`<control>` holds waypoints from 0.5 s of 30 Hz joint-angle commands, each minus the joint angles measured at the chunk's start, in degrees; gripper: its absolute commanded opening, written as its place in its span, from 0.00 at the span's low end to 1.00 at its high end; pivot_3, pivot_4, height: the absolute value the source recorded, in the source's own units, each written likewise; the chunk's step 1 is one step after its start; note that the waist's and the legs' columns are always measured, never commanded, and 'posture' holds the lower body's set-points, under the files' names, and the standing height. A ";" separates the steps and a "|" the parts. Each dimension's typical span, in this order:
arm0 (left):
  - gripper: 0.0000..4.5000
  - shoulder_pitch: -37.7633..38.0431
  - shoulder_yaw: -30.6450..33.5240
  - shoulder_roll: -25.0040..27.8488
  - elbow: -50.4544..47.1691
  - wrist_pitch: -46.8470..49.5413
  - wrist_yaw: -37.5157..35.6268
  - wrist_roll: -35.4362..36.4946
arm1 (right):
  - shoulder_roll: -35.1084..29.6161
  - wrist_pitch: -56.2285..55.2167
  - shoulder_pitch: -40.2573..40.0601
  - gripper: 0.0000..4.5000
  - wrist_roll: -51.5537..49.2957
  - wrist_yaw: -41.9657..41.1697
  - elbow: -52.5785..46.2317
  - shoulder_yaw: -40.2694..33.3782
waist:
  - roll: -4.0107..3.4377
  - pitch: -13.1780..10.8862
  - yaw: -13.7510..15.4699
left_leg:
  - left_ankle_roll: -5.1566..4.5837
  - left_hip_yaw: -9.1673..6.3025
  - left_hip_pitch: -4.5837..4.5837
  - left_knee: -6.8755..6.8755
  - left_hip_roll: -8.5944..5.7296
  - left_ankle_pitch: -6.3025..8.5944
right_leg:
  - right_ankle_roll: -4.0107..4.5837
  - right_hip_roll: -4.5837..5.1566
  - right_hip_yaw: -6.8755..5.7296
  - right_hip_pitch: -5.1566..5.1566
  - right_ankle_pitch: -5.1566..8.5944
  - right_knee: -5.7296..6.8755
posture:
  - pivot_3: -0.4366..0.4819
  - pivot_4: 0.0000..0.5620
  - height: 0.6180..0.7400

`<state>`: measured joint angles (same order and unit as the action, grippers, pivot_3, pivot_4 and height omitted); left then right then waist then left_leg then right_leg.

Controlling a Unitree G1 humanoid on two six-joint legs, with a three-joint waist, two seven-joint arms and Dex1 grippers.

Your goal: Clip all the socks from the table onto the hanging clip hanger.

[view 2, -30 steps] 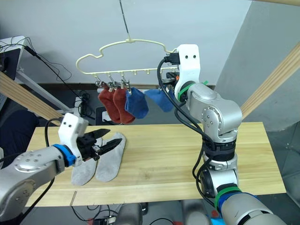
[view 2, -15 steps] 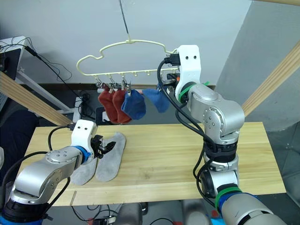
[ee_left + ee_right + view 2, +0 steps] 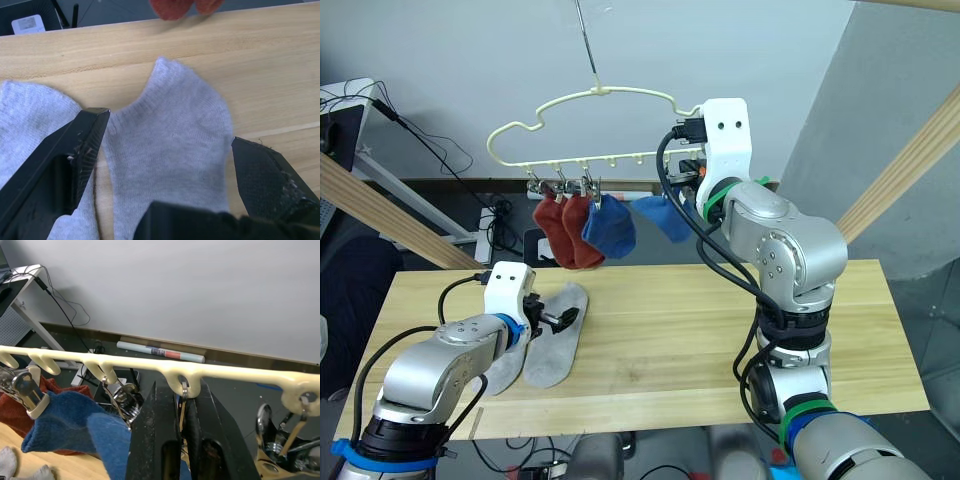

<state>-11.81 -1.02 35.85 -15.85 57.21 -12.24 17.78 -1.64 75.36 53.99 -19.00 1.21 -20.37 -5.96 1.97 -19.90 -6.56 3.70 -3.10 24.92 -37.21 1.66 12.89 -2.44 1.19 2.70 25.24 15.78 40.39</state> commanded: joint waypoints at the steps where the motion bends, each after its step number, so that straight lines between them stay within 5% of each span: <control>1: 0.99 -0.92 -1.38 -1.26 3.21 -2.97 -0.75 -2.62 | -0.44 0.77 0.10 0.00 0.03 0.15 -3.29 -1.02 | 0.00 0.00 -0.02 | 0.00 0.00 0.01 -0.01 0.00 0.00 | 0.00 0.00 0.00 0.00 0.00 -0.01 | 0.24 0.60 1.00; 15: 0.99 -3.05 -4.79 -3.98 10.14 -0.68 -2.62 -7.66 | -0.40 3.98 0.19 0.00 0.42 0.75 -5.42 -2.12 | 0.00 0.00 -0.24 | -0.03 -0.02 -0.03 -0.02 -0.02 -0.01 | 0.00 0.01 -0.01 -0.07 0.00 -0.01 | 0.21 0.63 1.00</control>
<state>-16.45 -3.79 31.83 -7.14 54.27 -14.50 11.33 -1.83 79.17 53.98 -18.95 1.57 -23.14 -7.41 1.97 -19.90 -6.80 3.67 -3.12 24.85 -37.23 1.64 12.87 -2.45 1.20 2.69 25.13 15.78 40.38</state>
